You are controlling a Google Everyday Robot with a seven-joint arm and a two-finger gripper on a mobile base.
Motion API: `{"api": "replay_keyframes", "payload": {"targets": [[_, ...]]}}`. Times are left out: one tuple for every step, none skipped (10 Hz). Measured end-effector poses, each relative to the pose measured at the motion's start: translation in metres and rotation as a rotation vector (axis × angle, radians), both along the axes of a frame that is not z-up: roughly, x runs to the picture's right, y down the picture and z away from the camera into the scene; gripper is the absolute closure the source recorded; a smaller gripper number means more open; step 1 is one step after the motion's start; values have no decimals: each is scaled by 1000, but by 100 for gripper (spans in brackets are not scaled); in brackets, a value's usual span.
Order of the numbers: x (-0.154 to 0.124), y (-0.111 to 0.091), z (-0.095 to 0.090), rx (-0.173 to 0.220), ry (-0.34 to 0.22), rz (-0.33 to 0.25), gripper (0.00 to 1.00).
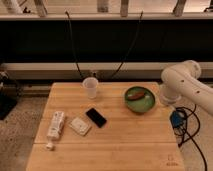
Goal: Pick up the ceramic bowl
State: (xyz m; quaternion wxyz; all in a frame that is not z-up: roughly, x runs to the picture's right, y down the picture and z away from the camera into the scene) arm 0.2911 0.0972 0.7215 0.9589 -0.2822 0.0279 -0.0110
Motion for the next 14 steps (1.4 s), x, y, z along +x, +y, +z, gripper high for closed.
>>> {"api": "replay_keyframes", "payload": {"targets": [[0,1,1,-2,-1,-8,20],[2,3,3,-5,-1,-24,20],[3,3,16,-7,-12,-55,20],[0,0,30,-3,-27,-86,20],[2,-1,33,-3,-28,-98,20],[5,1,34,-9,-26,-106,20],[5,2,37,-11,-30,-125,20],[5,2,41,-12,-35,-137,20],[7,3,45,-12,-39,-147,20],[6,3,52,-14,-48,-154,20],[3,3,57,-14,-60,-164,20],[5,4,60,-17,-61,-169,20],[7,6,63,-20,-63,-176,20],[6,7,68,-20,-68,-185,20]]}}
